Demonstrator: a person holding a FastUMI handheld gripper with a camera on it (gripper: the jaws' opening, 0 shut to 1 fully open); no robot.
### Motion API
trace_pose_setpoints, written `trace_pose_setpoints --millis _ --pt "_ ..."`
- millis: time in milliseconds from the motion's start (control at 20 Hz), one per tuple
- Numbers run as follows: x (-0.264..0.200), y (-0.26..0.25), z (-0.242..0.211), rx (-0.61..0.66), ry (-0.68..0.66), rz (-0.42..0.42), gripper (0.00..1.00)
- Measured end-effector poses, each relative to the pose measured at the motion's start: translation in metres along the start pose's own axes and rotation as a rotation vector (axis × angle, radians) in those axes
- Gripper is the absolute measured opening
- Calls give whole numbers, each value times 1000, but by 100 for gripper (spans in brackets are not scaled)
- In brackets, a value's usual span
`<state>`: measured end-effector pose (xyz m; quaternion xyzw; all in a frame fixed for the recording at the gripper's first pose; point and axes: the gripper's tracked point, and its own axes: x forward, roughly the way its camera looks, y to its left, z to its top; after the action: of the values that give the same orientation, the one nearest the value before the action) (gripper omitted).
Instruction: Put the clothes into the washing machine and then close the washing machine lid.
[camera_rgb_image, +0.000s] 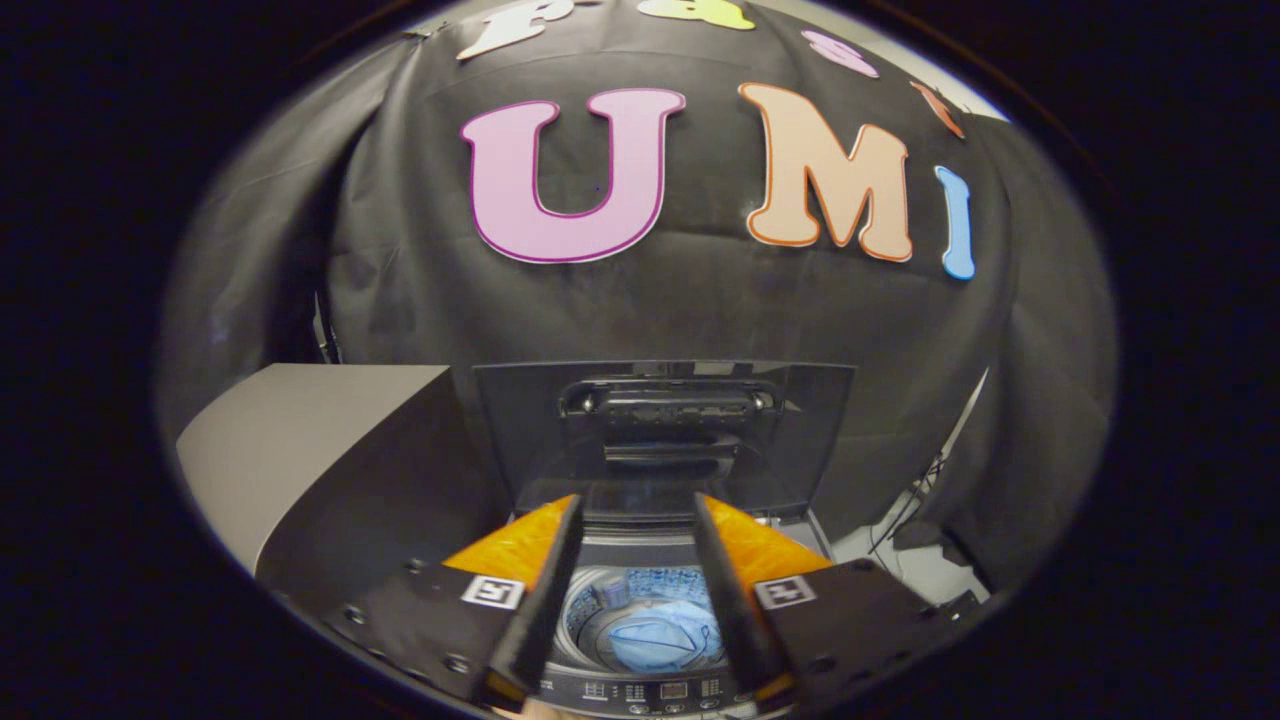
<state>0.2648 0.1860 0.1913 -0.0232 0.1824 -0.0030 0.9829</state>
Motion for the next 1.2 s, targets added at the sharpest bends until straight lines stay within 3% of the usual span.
trace_pose_setpoints --millis 300,750,950,1200 --pt "4 6 13 -5 -9 16 98" --pt "30 20 90 -37 -145 10 98" --pt "70 28 113 -47 -182 13 98" --pt "127 29 108 -2 -138 19 98"
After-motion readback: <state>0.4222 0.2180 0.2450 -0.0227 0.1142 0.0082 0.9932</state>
